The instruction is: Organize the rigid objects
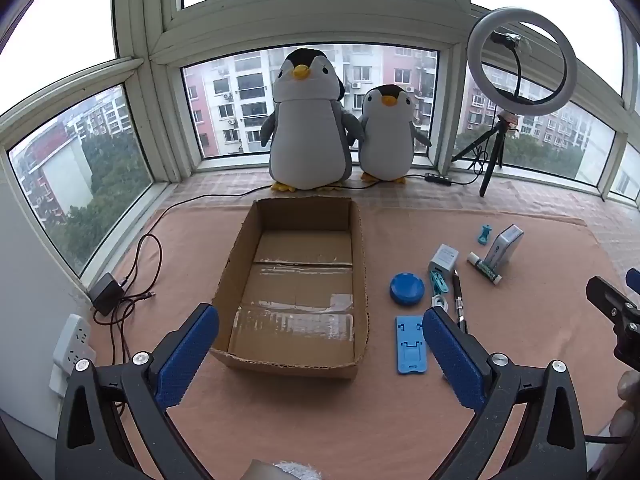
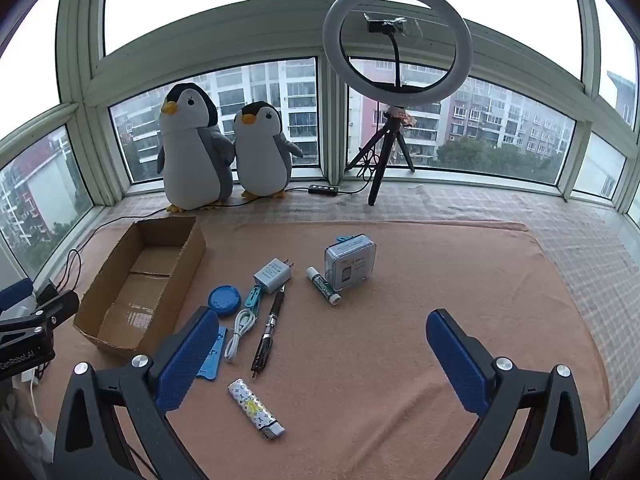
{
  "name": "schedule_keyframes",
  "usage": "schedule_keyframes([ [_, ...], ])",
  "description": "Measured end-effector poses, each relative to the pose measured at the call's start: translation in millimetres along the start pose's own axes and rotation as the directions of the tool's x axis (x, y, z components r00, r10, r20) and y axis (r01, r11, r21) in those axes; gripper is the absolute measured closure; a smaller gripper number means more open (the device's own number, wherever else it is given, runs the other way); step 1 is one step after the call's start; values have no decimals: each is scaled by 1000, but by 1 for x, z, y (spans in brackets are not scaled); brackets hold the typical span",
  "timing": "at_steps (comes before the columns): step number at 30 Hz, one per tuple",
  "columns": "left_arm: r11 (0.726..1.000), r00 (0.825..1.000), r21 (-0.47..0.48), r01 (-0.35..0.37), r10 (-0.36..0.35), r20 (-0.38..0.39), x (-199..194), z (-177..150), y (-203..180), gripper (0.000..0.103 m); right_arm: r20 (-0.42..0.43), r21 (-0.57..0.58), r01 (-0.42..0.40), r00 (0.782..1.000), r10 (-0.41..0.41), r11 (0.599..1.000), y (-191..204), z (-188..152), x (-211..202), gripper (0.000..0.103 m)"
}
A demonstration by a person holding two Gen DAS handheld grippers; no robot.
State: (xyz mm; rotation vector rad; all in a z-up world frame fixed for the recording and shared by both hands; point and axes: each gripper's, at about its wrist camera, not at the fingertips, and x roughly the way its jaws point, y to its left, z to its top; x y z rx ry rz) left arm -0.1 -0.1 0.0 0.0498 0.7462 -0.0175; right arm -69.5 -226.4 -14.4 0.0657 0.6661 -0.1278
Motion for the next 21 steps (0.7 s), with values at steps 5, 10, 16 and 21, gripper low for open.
schedule_keyframes([
  [5, 1000, 1000, -1, 7, -7, -7, 2, 0, 1, 0, -3, -3, -6, 1000, 6, 1000, -1, 1, 2, 0],
  [10, 1000, 1000, -3, 3, -3, -4, -1, 3, 2, 0, -1, -5, 3, 1000, -3, 1000, -2, -3, 3, 0],
  [16, 1000, 1000, -4, 4, -4, -4, -2, 4, 4, 0, -4, -13, 8, 1000, -8, 1000, -1, -4, 4, 0],
  [21, 1000, 1000, -7, -6, 6, 4, -3, 4, 3, 0, -5, -10, 10, 1000, -10, 1000, 0, -5, 4, 0],
])
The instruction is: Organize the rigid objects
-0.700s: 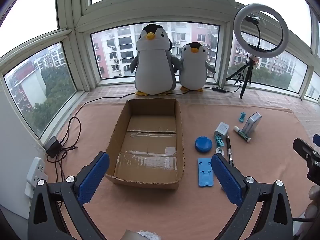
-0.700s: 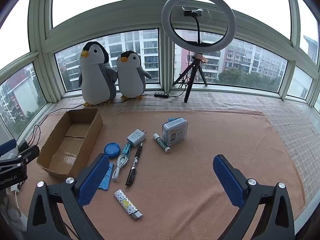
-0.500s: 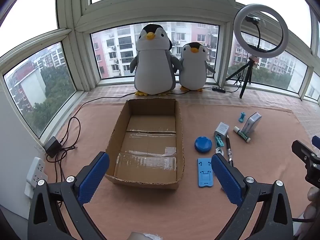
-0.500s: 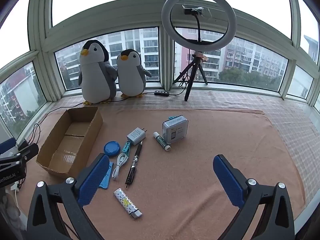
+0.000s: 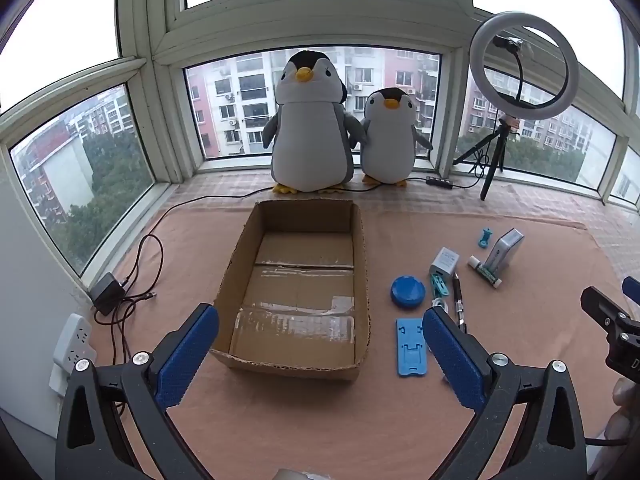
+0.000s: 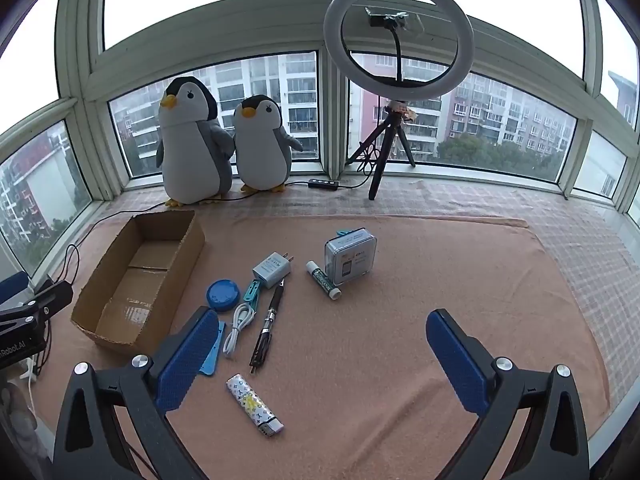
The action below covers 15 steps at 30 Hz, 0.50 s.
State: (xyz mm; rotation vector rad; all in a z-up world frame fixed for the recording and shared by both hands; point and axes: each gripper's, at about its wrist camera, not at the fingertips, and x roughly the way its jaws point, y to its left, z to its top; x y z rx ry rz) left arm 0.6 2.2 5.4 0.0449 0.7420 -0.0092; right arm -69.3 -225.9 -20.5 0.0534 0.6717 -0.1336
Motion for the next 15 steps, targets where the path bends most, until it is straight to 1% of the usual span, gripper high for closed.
schedule_keyframes([
  [15, 1000, 1000, -3, -7, 7, 6, -1, -2, 2, 0, -3, -3, 2, 1000, -2, 1000, 0, 0, 1, 0],
])
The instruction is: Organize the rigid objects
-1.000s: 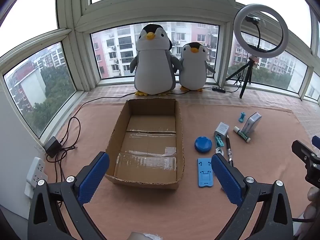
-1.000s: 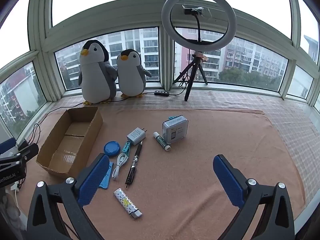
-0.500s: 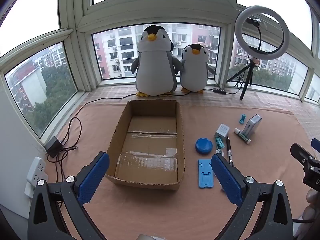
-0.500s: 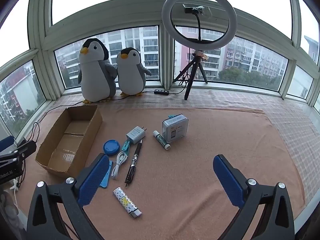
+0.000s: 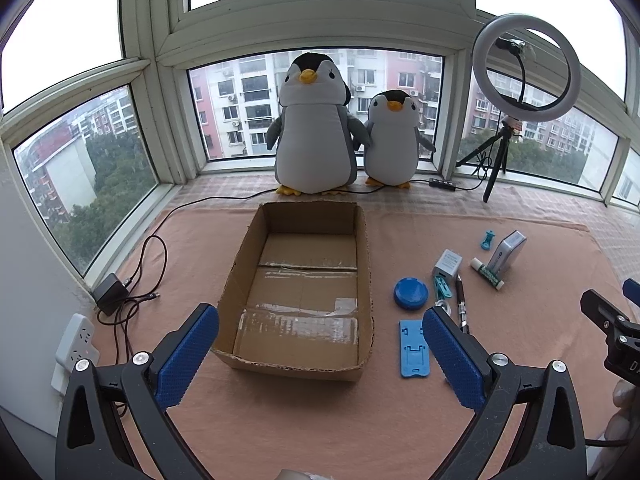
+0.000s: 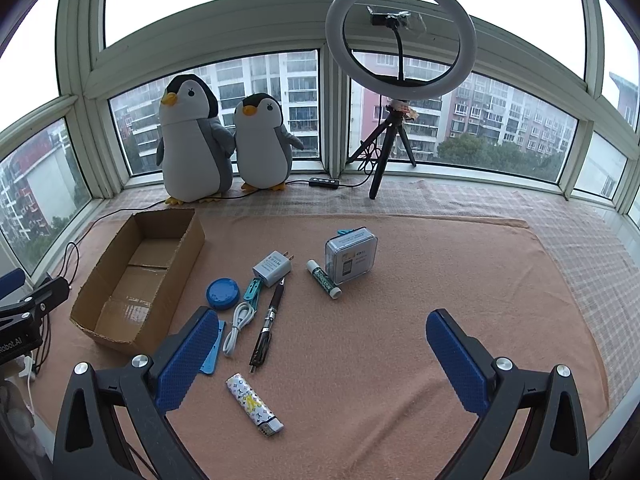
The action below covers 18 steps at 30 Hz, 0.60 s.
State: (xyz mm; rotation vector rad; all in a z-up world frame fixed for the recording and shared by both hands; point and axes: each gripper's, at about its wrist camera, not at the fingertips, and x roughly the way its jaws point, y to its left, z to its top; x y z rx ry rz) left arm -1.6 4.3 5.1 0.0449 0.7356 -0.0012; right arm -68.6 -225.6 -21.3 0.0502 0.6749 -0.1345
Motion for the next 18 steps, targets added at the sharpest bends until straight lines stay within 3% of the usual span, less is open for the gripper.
schedule_keyframes([
  [18, 1000, 1000, -4, -1, 1, -1, 1, 0, 3, 0, -3, -1, 2, 1000, -2, 1000, 0, 0, 1, 0],
])
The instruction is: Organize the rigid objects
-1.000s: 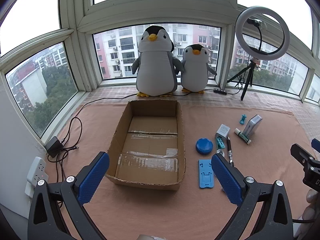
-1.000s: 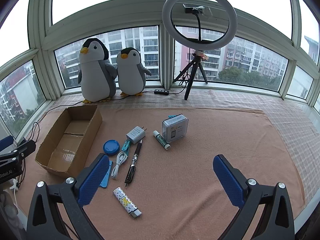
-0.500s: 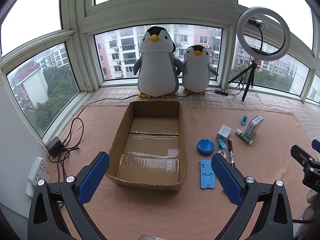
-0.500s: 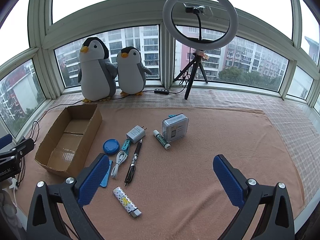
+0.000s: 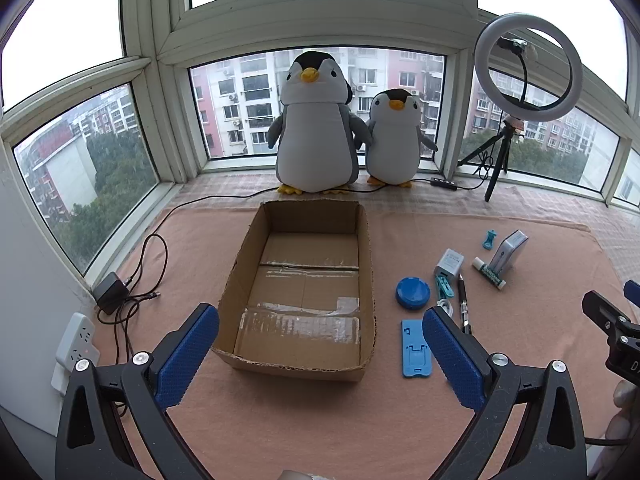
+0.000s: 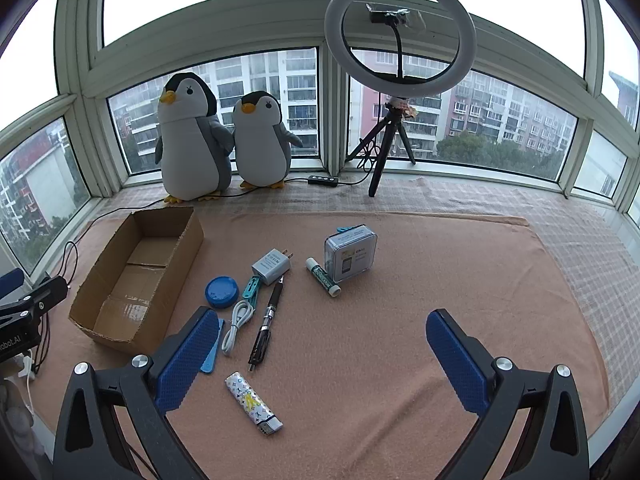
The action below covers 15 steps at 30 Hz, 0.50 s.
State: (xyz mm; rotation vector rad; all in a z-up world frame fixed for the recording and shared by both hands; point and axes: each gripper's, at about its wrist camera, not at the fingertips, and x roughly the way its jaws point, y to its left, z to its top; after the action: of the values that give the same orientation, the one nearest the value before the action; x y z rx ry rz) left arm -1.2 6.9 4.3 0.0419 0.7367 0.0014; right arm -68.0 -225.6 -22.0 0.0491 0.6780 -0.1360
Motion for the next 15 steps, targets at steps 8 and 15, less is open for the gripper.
schedule_keyframes([
  [8, 1000, 1000, 0, 2, -2, -4, 3, 0, 1, 0, -3, 0, 0, 1000, 0, 1000, 0, -1, 1, 0],
  [15, 1000, 1000, -4, -1, 1, -6, 5, 1, 2, 0, -5, 0, -1, 1000, 1, 1000, 0, -1, 2, 0],
])
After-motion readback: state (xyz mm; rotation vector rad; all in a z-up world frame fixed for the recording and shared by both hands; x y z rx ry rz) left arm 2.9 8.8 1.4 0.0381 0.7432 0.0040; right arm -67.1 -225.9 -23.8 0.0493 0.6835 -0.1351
